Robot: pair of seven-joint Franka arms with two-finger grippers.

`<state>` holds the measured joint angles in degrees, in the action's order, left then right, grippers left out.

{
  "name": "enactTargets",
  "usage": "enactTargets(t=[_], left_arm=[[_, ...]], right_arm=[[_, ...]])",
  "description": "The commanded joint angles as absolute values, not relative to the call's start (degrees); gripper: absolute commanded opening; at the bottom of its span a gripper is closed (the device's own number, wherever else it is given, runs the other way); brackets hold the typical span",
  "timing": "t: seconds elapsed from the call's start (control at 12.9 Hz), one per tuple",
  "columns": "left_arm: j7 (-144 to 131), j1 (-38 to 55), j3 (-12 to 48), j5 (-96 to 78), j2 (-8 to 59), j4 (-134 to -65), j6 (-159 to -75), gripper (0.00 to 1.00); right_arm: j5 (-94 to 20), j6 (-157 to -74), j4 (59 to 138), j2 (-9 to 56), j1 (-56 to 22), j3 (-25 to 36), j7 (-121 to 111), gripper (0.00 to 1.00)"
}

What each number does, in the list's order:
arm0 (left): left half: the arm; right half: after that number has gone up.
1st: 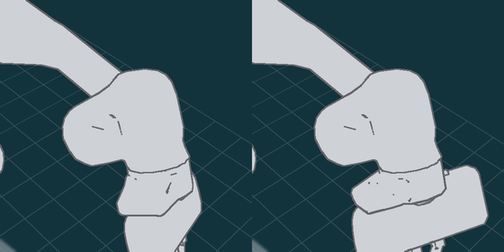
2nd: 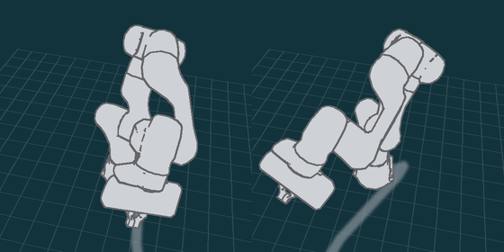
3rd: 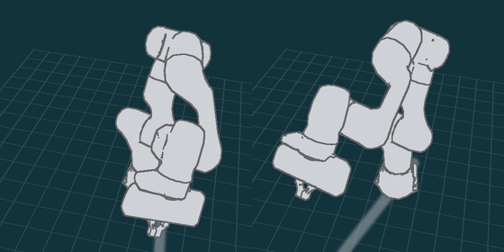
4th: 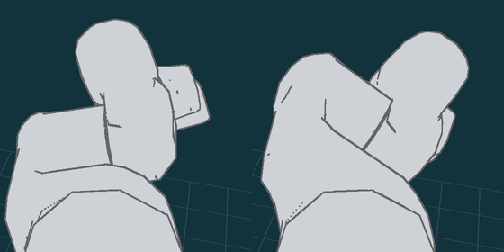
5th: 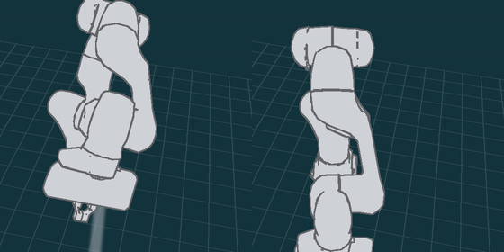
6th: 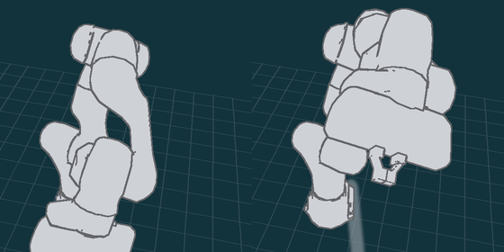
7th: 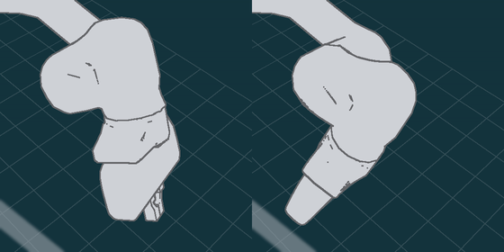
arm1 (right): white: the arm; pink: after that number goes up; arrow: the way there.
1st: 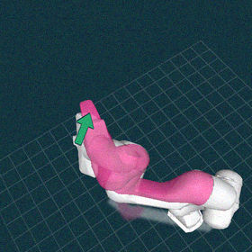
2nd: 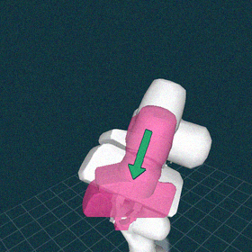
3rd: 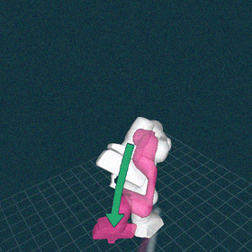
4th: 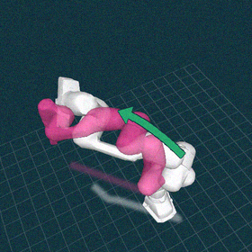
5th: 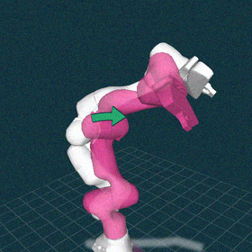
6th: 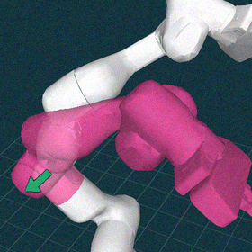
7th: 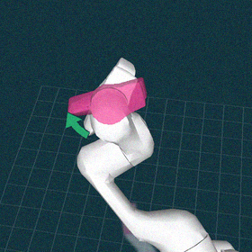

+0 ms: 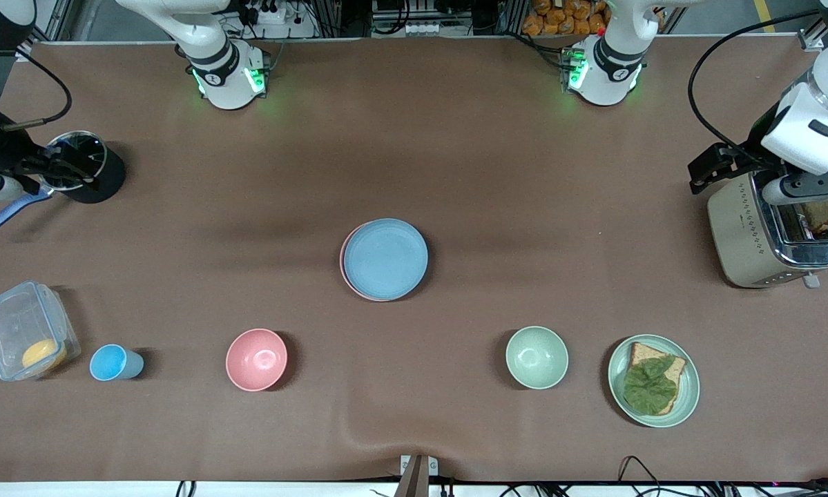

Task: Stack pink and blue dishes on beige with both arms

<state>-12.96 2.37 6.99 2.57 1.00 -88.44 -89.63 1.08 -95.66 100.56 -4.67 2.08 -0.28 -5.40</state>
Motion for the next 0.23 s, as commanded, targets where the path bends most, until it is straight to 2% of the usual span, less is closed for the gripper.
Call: enactTargets(t=[0.0,0.15], left_arm=[[-12.3,2.64,7.64,1.76,0.88,-86.05,-85.88,1.0],[-12.22,2.55,7.56,1.41,0.88,-85.96,-85.87,1.0]], right_arm=[[1.14,-95.63,101.51,-5.98,0.7,0.35,-5.45,1.0],[1.14,-95.54,101.43,-5.89,0.62,0.26,-5.36,1.0]])
